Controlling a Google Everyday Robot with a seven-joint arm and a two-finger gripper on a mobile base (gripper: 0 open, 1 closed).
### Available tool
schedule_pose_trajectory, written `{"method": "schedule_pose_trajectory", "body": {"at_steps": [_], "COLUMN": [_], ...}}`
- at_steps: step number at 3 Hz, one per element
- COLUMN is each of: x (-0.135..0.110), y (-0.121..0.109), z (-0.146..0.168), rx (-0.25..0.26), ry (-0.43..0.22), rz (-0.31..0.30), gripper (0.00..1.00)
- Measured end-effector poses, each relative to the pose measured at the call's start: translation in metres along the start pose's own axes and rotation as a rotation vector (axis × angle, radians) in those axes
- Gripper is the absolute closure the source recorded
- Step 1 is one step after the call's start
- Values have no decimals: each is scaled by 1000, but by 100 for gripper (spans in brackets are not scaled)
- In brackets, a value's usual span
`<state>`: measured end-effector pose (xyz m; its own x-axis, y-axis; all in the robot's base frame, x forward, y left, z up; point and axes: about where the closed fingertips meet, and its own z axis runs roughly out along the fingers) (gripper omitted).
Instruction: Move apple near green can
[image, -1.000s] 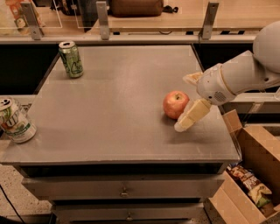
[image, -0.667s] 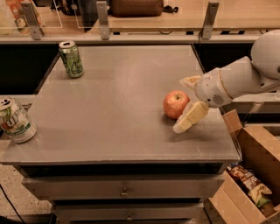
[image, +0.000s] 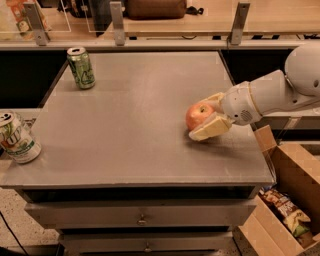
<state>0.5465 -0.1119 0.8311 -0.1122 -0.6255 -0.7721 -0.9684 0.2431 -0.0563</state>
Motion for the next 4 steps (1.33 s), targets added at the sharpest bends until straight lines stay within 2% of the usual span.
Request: {"method": "schedule_pose_trajectory", "body": {"at_steps": [2, 3, 4], "x": [-2, -17, -47], "y": [2, -4, -29], "z": [3, 9, 26], "rx": [-7, 19, 40], "ry": [-1, -54, -116], "rz": [-3, -39, -96], "gripper": [87, 100, 100]}}
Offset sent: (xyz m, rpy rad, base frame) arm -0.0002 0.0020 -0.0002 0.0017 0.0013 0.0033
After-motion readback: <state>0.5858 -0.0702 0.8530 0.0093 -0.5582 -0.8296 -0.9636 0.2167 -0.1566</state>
